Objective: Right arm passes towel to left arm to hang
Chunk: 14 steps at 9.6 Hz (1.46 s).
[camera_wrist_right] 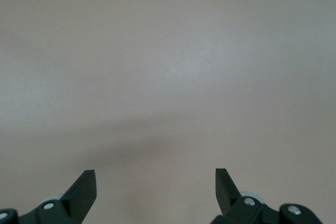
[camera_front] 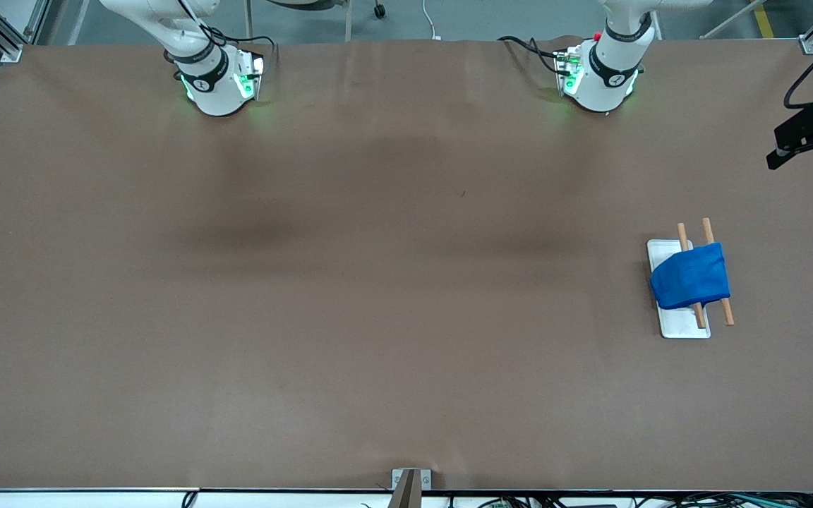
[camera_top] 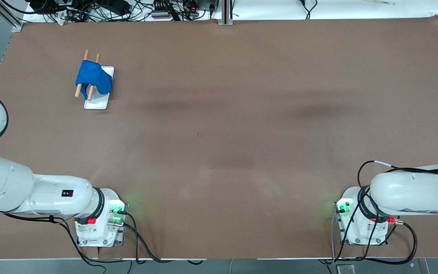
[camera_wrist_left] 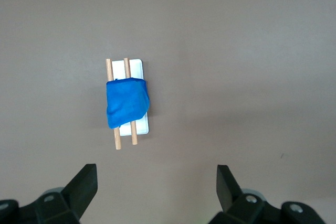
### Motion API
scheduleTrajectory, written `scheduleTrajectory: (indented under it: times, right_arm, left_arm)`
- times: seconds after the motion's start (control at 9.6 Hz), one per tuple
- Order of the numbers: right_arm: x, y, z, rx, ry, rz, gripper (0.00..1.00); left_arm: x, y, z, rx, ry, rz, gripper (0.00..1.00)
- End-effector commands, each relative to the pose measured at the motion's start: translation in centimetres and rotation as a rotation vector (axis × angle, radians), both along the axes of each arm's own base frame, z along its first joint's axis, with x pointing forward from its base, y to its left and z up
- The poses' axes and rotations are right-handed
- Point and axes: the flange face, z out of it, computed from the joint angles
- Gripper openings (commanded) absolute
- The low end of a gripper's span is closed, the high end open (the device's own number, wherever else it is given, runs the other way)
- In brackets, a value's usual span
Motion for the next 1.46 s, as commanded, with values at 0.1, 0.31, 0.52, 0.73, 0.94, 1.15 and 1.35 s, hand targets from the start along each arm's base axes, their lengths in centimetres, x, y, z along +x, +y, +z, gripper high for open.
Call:
scheduleTrajectory:
  times: [0.1, 0.31, 0.52, 0.73, 0.94, 1.15, 1.35]
  right_arm:
    - [-0.32, -0.17, 0.13, 0.010, 0.000, 0.003, 1.00]
    - [-0.32, -0.17, 0.13, 0.010, 0.000, 0.003, 1.00]
    - [-0.32, -0.17, 0.13, 0.010, 0.000, 0.003, 1.00]
    - [-0.32, -0.17, 0.13, 0.010, 0.000, 0.003, 1.00]
    - [-0.32, -0.26, 0.14, 0.010, -0.002, 0.001, 1.00]
    - [-0.32, -0.26, 0.07, 0.010, 0.000, 0.001, 1.00]
    - [-0.32, -0.26, 0.07, 0.010, 0.000, 0.001, 1.00]
  left_arm:
    - [-1.41, -1.25, -0.80, 0.018, 0.064, 0.087, 1.00]
    - [-1.77, -1.14, -0.97, 0.019, 0.069, 0.085, 1.00]
    - [-1.75, -1.15, -1.03, 0.053, 0.066, 0.058, 1.00]
    - [-1.84, -1.14, -0.97, 0.047, 0.068, 0.033, 1.00]
    - [-1.79, -1.21, -0.98, 0.035, 0.069, 0.046, 1.00]
    - [-1.78, -0.98, -1.04, -0.014, 0.072, 0.056, 1.00]
    - [-1.78, -1.04, -1.04, -0.012, 0.072, 0.042, 1.00]
